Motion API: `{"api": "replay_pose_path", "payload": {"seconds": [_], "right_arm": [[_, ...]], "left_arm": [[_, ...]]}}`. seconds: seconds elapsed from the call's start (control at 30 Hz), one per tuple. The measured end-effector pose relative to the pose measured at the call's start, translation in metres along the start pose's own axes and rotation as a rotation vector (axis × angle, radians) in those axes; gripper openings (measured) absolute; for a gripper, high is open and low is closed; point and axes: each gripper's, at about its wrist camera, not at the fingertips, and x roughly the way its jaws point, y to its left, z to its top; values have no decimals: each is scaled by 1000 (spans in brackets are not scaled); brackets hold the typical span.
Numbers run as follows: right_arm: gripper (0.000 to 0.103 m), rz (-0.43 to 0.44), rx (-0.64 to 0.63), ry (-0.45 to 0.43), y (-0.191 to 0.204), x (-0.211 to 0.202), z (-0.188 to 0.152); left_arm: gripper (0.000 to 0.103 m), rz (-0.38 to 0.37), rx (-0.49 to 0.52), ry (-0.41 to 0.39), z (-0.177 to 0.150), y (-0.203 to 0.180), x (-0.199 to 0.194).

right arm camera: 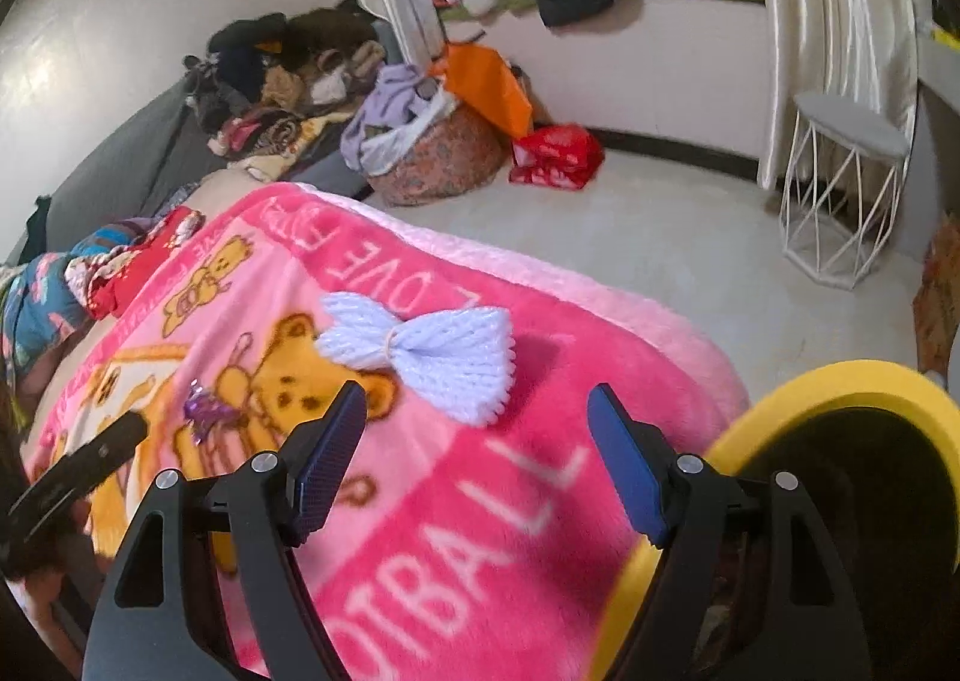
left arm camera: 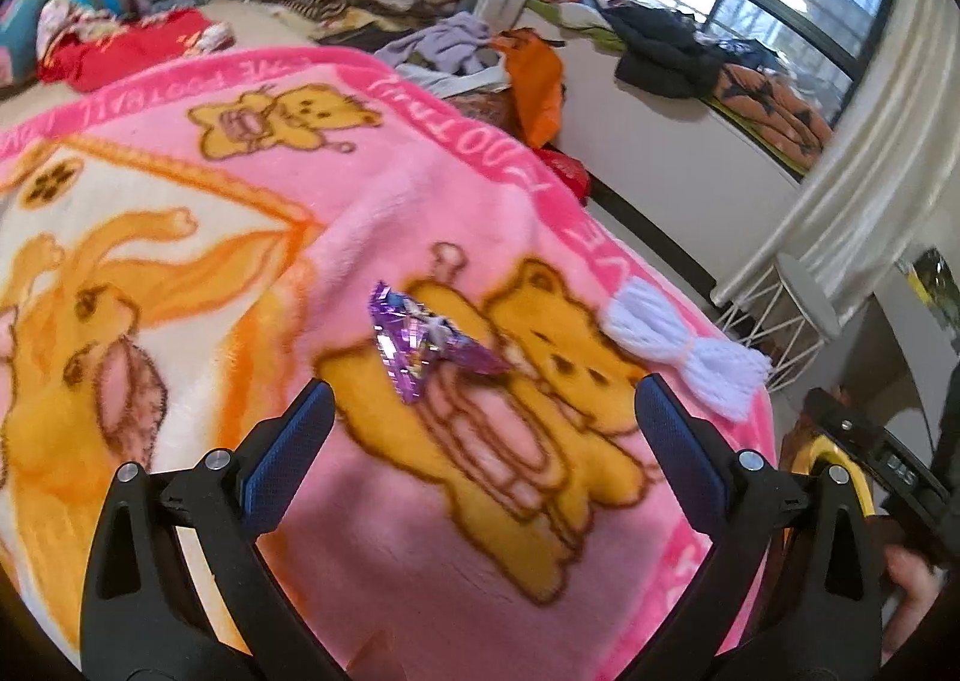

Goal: Collect trash
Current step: 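Move both tools back over the last purple wrapper and white bow, then grasp the purple wrapper with the left tool while the right tool grasps the white bow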

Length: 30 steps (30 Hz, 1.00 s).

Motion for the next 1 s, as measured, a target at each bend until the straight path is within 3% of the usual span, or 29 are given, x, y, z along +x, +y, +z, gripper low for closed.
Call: {"api": "replay_pose_path", "payload": {"seconds": [0.33, 0.37, 0.43, 0.47, 0.5, 0.57, 0.67, 0.73, 0.8, 0.83, 0.93, 1.0], "right_arm": [[73, -7, 89, 120, -9, 64, 11], [67, 4, 98, 126, -11, 67, 12], [36, 37, 118, 149, -12, 73, 12], [27, 54, 125, 158, -12, 75, 12], [18, 72, 125, 158, -11, 74, 10], [14, 92, 98, 137, -6, 67, 8], [14, 108, 32, 106, 5, 52, -1], [14, 110, 3, 92, 12, 41, -7], [14, 107, -15, 71, 16, 29, -15], [14, 101, -20, 64, 18, 23, -19], [14, 91, -25, 42, 20, 7, -32], [14, 83, -29, 25, 22, -4, -42]], "left_arm": [[92, -12, -94, 82, 4, 20, 35], [92, -9, -100, 85, 5, 20, 37], [92, -14, -119, 93, 7, 22, 43], [92, -13, -124, 96, 8, 23, 47], [89, -2, -123, 98, 9, 23, 50], [81, 15, -121, 99, 10, 23, 54], [63, 32, -116, 99, 10, 22, 59], [45, 44, -119, 100, 8, 23, 60], [38, 48, -120, 99, 6, 23, 58], [29, 51, -114, 98, 6, 22, 58], [16, 37, -99, 97, 2, 21, 55], [15, 33, -80, 93, -2, 18, 51]]}}
